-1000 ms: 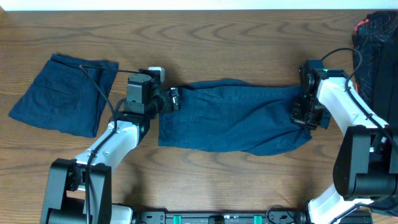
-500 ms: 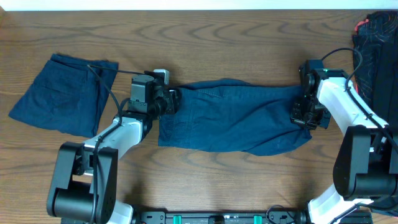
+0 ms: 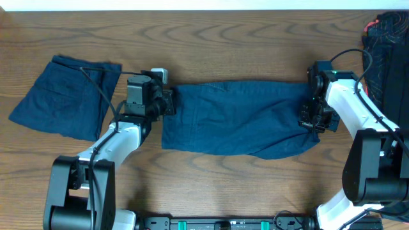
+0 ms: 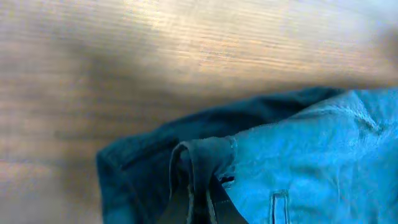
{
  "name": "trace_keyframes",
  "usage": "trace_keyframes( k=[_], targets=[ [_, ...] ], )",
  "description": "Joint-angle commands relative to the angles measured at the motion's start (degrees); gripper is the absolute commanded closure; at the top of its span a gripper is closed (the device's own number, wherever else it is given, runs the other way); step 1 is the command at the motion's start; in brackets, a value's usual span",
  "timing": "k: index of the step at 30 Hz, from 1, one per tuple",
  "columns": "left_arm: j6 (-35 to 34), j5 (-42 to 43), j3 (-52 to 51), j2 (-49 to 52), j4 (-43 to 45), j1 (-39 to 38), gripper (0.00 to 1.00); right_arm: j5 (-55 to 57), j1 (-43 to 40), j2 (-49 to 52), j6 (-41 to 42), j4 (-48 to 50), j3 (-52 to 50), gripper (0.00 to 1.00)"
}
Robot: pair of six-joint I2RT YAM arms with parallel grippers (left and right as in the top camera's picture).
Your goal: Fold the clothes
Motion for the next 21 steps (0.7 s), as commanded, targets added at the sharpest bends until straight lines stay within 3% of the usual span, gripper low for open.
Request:
trace_keyframes(
  k=[1, 4, 9, 12, 21],
  targets=[
    [0.07, -6.67, 0.13, -0.63, -3.50, 0.61, 0.94, 0.57, -0.28, -0.57, 0.87, 0.11, -0.02, 0.97],
    [-0.98, -13.53, 0.13, -0.61, -7.45, 0.61, 0.94, 0.59, -0.28, -0.57, 0.85, 0.11, -0.02, 0.97],
    [-1.44, -16.35, 0.13, -0.63, -7.87, 0.61, 0.94, 0.59, -0.26, -0.57, 0.85, 0.07, -0.04, 0.97],
    [-5.42, -21.75, 0.13, -0.63, -7.80, 0.63, 0.94, 0.68, -0.31, -0.57, 0.85, 0.04, -0.04, 0.97],
    [-9.57, -22.08, 0.13, -0.63, -6.78, 1.79, 0.94, 1.22, -0.33, -0.57, 1.57, -0.09, -0.04, 0.97]
  ],
)
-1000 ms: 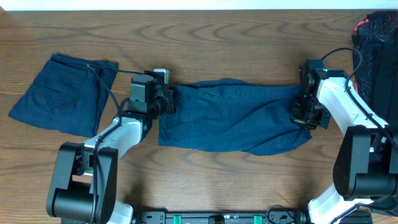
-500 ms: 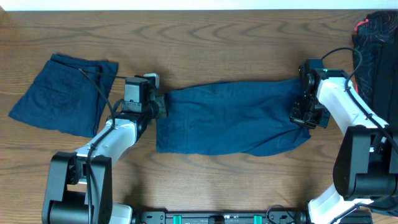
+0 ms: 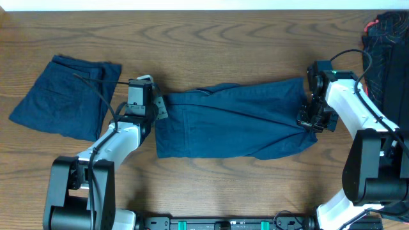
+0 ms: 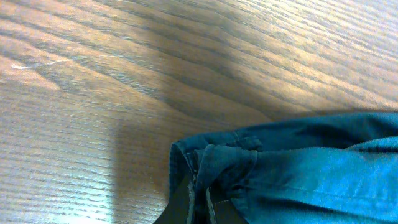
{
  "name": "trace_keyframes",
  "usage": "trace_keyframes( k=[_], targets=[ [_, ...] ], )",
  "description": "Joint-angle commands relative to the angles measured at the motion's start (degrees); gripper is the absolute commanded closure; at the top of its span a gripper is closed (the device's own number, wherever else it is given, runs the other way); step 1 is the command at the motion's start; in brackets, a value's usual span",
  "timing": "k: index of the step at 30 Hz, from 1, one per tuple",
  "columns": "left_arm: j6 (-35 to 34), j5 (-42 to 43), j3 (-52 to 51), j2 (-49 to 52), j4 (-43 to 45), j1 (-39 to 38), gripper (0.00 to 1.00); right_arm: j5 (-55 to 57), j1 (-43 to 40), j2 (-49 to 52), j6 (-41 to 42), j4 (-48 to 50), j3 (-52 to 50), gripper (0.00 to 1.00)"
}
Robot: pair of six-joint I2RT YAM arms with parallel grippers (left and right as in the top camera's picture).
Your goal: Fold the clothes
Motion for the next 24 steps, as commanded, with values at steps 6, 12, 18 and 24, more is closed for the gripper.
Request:
trace_keyframes(
  k=[6, 12, 18, 24],
  targets=[
    [-2.12, -5.05, 0.15, -0.46, 0.72, 1.42, 0.93, 3.63, -0.33, -0.57, 3.80, -0.39, -0.09, 0.95],
    [1.99, -3.74, 0.22, -3.26, 1.42, 1.42, 0.67, 4.02, -0.37, -0.57, 3.78, 3.61, 0.24, 0.88],
    [4.15, -1.57, 0.22, -13.90, -1.18, 1.20, 0.65, 4.76, -0.83, -0.59, 3.76, 5.62, 5.20, 0.74],
    [4.15, 1.62, 0.20, -18.49, -6.32, -1.46, 0.65, 4.72, -0.92, -0.59, 3.76, 7.82, 11.21, 0.42]
  ],
)
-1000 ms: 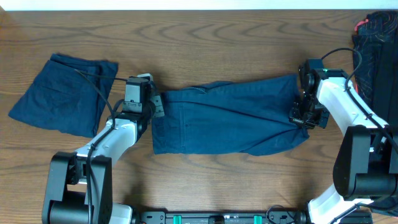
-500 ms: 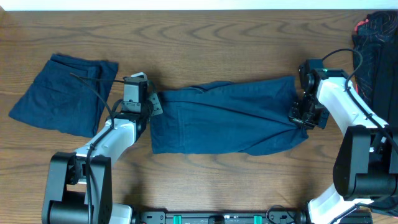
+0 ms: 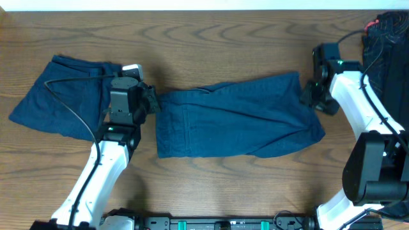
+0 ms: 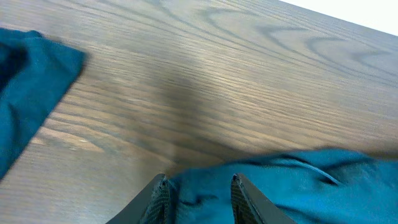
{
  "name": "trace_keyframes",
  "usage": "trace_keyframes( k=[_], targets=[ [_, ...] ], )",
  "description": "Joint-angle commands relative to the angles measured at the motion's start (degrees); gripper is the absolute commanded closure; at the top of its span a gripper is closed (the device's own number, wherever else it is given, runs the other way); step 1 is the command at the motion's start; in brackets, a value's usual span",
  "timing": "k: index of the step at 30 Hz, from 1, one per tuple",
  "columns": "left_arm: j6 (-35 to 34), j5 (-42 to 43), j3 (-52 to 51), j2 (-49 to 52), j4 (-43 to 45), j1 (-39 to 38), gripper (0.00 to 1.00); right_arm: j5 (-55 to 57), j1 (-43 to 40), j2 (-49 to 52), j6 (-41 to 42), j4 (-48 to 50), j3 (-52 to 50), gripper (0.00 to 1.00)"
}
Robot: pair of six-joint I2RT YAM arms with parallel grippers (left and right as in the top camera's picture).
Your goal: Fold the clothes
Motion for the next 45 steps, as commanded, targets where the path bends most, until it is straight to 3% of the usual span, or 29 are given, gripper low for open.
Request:
trace_keyframes(
  k=[1, 2, 4, 7, 9, 11, 16, 22, 32, 38, 40, 45],
  targets=[
    [1.05, 1.55, 0.17, 0.42, -2.08, -1.75, 0.66, 1.05, -0.79, -0.59, 0.55, 2.01, 3.45, 0.42],
    [1.05, 1.55, 0.17, 0.79, -2.49, -2.25, 0.66, -0.15, -0.79, -0.59, -0.57, 3.50, 3.98, 0.44],
    [1.03, 1.55, 0.13, 2.03, -2.86, -3.23, 0.66, -7.10, -0.70, -0.59, -7.41, 8.35, 4.24, 0.60],
    [1.03, 1.55, 0.13, 5.05, -2.84, -4.92, 0.65, -16.76, -0.33, -0.17, -16.61, 12.79, 4.15, 0.72],
    [1.03, 1.55, 0.13, 7.39, -2.82, -5.77, 0.65, -17.46, 0.04, 0.46, -16.83, 14.29, 4.07, 0.84],
    [1.03, 1.55, 0.13, 10.34, -2.84, -6.40, 0.65, -17.46, 0.59, 1.49, -16.83, 15.26, 3.98, 0.88],
    [1.01, 1.55, 0.13, 17.11, -3.10, -6.78, 0.65, -17.46, 1.81, 5.62, -16.83, 17.92, 3.32, 0.85],
    [1.01, 1.53, 0.13, 20.22, -5.38, -6.78, 0.65, -17.44, 2.16, 12.39, -16.81, 23.30, 3.32, 0.75],
    [1.01, 1.53, 0.13, 20.20, -6.08, -6.78, 0.65, -17.42, 2.10, 19.08, -16.81, 26.18, 3.32, 0.49],
    [1.03, 1.53, 0.13, 20.20, -6.08, -6.78, 0.64, -14.60, 1.16, 12.26, -16.74, 19.30, 4.50, 0.43],
    [1.01, 1.53, 0.13, 20.20, -6.08, -6.78, 0.59, -12.61, 0.50, 7.76, -16.00, 15.67, 4.68, 0.43],
    [1.01, 1.53, 0.13, 20.20, -6.91, -6.78, 0.57, -9.84, -0.83, -4.50, -15.19, 2.08, 4.59, 0.41]
  ],
)
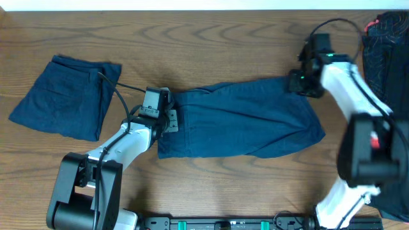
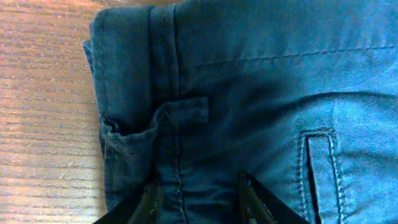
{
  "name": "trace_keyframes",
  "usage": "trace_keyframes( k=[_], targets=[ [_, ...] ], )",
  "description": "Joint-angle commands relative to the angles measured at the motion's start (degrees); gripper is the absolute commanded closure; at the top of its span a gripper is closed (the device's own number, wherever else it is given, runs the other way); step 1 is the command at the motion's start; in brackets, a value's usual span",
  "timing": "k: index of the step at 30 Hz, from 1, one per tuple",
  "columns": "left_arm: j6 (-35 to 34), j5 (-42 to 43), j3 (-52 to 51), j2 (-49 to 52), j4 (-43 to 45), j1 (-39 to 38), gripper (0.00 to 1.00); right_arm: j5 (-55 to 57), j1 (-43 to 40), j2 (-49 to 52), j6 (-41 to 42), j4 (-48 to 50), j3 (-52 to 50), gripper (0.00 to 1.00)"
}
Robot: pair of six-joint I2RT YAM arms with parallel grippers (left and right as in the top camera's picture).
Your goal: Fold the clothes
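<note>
Blue trousers (image 1: 239, 118), folded lengthwise, lie flat across the middle of the table. My left gripper (image 1: 170, 120) hangs over their left end. In the left wrist view it (image 2: 200, 200) is open, one finger (image 2: 151, 198) on either side of the waistband seam, with a belt loop (image 2: 181, 111) just ahead and a pocket slit (image 2: 317, 168) to the right. My right gripper (image 1: 296, 82) is at the trousers' upper right corner; its jaws cannot be made out. A second blue garment (image 1: 64, 105) lies folded at the far left.
A pile of dark clothes (image 1: 387, 45) sits at the right edge of the table, behind the right arm. Bare wood (image 1: 211, 45) runs along the back and the front of the table.
My left gripper, then open on the table just left of the waistband, now stands open over the waistband itself. The right gripper has shifted up and left onto the trousers' upper right corner.
First both grippers were at the trousers' ends, the left shut on the waistband. Then the cloth lay further left, the left gripper still shut. After that the left gripper was open beside the waistband and the trousers lay flat. Now it is open over the waistband.
</note>
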Motion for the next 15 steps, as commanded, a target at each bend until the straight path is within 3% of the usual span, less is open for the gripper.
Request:
trace_keyframes(
  k=[1, 7, 15],
  targets=[
    [0.72, -0.02, 0.09, 0.74, -1.88, -0.09, 0.57, 3.56, -1.14, -10.32, 1.25, -6.64, 0.42, 0.43],
    [0.74, -0.02, 0.09, 0.74, -3.30, -0.09, 0.55, 8.31, -1.11, -13.00, 7.65, -15.37, -4.04, 0.46],
    [0.72, -0.02, 0.09, 0.74, -3.39, -0.09, 0.55, 3.13, -1.11, -13.00, 8.26, -0.72, -22.75, 0.45]
  ],
)
